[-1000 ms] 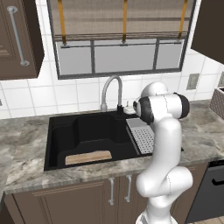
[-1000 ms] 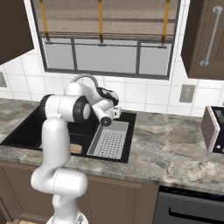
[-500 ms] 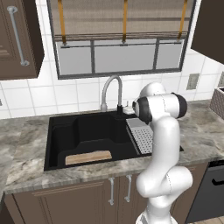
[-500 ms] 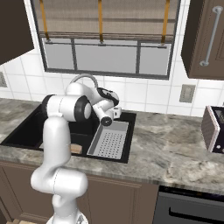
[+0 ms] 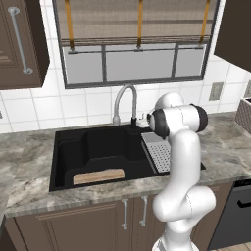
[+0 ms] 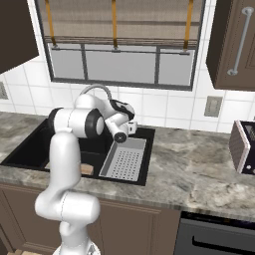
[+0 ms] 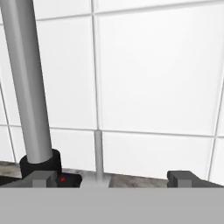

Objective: Turn on the sink faucet with hot water and rinse the cutting board for ten seconds, then turn off the faucet. Push the cutting board to reach the water if necessary.

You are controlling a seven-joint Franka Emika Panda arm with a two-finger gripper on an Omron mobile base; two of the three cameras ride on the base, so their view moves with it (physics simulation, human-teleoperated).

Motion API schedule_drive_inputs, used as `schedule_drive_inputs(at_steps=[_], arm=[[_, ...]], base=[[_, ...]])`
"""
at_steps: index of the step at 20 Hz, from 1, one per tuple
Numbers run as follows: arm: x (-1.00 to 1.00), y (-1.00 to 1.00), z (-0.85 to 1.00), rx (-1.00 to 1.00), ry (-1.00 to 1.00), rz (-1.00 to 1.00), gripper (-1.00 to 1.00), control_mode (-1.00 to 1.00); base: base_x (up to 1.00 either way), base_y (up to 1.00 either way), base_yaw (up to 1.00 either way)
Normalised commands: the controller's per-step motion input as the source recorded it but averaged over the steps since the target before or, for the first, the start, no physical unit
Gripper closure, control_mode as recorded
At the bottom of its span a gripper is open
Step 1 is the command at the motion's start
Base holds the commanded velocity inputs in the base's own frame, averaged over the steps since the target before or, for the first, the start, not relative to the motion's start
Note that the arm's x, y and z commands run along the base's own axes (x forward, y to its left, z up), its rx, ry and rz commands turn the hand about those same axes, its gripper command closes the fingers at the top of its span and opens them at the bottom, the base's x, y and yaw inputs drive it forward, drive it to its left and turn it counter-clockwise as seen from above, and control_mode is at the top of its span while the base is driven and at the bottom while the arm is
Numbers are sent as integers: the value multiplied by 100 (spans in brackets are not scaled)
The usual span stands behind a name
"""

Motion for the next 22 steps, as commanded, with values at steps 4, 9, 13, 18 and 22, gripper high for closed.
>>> schedule_drive_inputs(at_steps=[4, 9, 13, 18, 22], arm=[[15, 3, 0, 0, 0, 0, -100, -100], [12, 0, 0, 0, 0, 0, -100, -100], [14, 0, 0, 0, 0, 0, -100, -100], [16, 1, 0, 0, 0, 0, -100, -100], [18, 5, 0, 0, 0, 0, -100, -100]], base=[[0, 0, 0], [0, 0, 0], [0, 0, 0], [0, 0, 0], [0, 0, 0]])
